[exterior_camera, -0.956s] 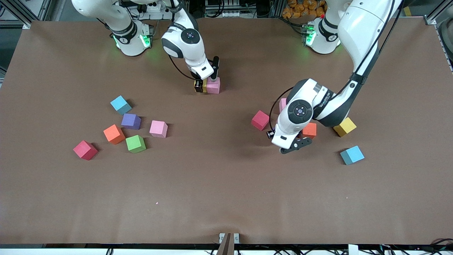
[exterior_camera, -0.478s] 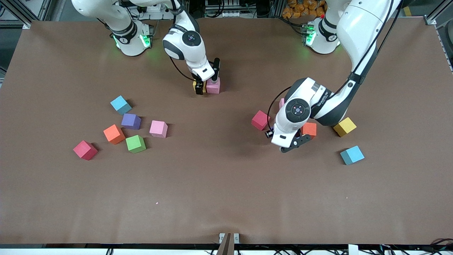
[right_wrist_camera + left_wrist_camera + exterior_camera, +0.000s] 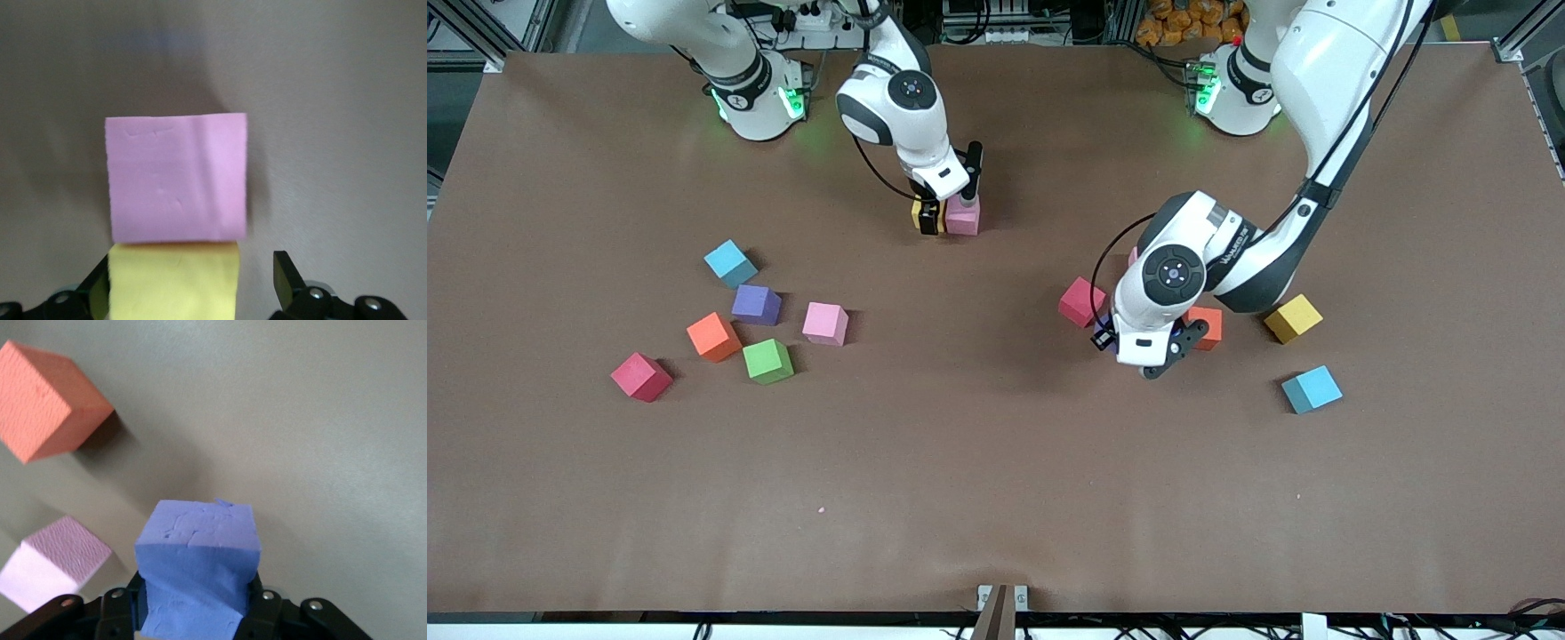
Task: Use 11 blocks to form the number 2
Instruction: 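Place purple beside pink with the left gripper while the right gripper grasps pink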
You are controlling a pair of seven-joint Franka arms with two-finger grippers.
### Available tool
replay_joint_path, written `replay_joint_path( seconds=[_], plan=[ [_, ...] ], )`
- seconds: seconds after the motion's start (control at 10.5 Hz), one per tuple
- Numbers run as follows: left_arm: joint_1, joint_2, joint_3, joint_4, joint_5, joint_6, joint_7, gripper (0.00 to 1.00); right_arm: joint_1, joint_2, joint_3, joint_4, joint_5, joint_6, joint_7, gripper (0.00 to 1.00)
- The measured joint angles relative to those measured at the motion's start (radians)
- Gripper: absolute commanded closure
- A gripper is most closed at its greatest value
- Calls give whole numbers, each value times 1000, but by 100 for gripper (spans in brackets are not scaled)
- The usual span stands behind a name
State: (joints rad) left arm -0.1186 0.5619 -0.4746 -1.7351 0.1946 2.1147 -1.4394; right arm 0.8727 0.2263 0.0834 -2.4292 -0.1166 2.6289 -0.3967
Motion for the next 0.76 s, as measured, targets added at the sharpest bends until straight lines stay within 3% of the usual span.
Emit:
replay_joint_path(
  seconds=[0.38, 0.76],
  plan=[
    [0, -39, -19, -2, -89, -1, -221, 79, -73, -166, -1, 4, 20, -236, 9, 0],
    [1, -135, -34, -97, -211, 15, -420, 79, -257, -189, -6, 2, 20, -236, -64, 0]
  ],
)
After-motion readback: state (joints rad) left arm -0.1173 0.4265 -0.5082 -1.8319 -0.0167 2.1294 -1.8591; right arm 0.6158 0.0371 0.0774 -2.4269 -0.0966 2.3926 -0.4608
